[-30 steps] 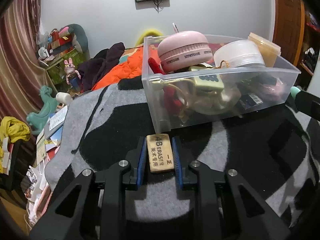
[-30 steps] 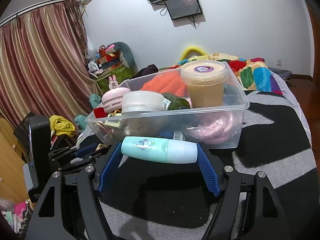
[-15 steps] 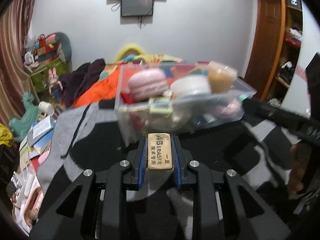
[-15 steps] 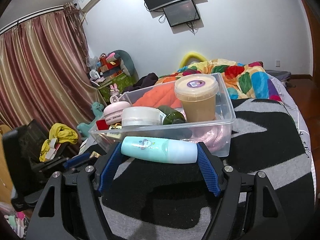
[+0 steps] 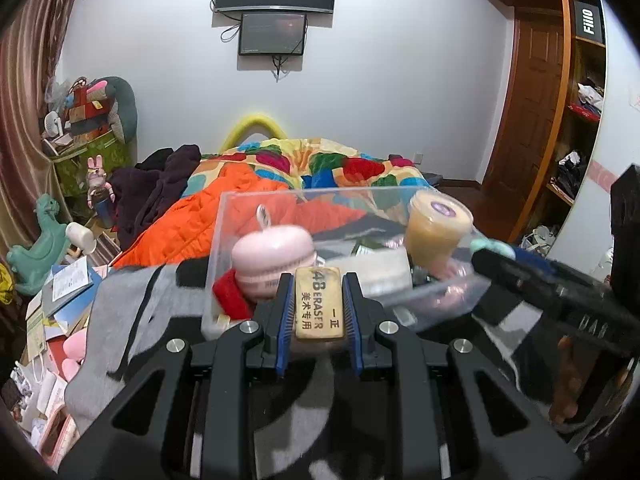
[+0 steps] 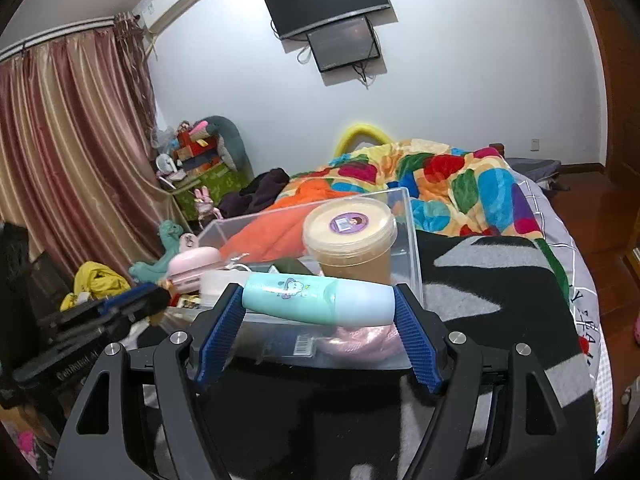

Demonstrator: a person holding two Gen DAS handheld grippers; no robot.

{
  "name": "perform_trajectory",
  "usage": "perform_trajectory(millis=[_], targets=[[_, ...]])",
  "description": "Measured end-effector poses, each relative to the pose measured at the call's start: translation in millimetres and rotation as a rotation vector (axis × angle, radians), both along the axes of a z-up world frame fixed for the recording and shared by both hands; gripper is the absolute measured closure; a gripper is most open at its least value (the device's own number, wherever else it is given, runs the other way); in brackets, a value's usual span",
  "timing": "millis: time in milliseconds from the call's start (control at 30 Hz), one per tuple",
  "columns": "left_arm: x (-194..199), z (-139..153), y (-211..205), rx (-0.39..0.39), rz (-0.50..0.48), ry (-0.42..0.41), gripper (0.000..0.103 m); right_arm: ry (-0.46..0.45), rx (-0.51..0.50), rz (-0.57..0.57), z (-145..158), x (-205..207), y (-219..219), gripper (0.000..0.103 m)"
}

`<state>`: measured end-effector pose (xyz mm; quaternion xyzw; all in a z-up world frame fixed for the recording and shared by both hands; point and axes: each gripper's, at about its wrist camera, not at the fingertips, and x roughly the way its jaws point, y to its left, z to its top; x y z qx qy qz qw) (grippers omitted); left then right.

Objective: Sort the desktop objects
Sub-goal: 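Carry the tag and tube into the clear box and open both tools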

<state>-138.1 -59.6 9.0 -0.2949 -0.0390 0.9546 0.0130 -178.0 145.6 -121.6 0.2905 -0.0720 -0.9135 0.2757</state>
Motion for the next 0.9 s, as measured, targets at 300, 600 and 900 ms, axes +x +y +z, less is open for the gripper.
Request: perform_trajectory(millis=[300,600,900], targets=[[-22.2,-7.5,5.5,-0.047,0.028,-0.013,0.080,0.022,0.056,0.021,-3.1,-3.4,-15.7,0.032],[-13.5,-14.8,4.6,-0.041,0.042,0.003,0.077,0.034,0.042,0.002,-4.6,-2.6,-15.2,0.031],[3.4,-0.5,4.8,-0.011,0.041,0.050,0.056,0.015,-0.013,0.010,-0.9,2.1,-7.6,0.026]])
